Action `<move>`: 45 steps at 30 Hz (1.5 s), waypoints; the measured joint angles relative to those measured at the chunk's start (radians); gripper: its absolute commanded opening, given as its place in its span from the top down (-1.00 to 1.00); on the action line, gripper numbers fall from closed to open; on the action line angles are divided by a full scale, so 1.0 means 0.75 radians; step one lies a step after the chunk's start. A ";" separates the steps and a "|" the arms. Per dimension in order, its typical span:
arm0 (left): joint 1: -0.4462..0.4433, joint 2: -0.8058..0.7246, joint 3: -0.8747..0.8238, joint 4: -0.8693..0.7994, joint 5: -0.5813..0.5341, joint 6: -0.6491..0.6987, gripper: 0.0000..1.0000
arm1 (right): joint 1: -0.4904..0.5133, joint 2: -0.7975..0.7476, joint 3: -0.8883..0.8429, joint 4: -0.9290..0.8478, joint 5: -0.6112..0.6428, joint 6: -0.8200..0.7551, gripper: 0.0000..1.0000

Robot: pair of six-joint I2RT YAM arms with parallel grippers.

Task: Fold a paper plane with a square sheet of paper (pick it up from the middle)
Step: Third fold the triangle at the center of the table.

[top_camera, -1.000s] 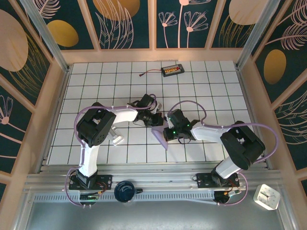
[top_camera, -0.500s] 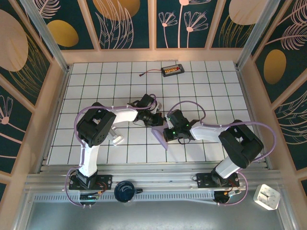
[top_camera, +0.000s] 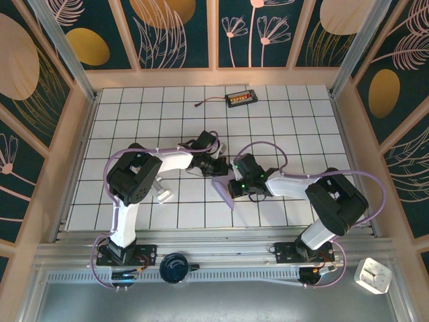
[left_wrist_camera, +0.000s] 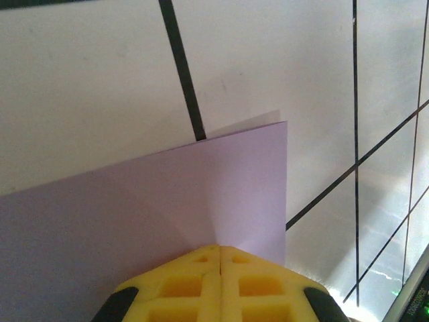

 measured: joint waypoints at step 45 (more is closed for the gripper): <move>-0.183 -0.414 -0.651 0.580 -0.037 -0.587 1.00 | 0.000 -0.018 -0.051 0.080 -0.003 0.009 1.00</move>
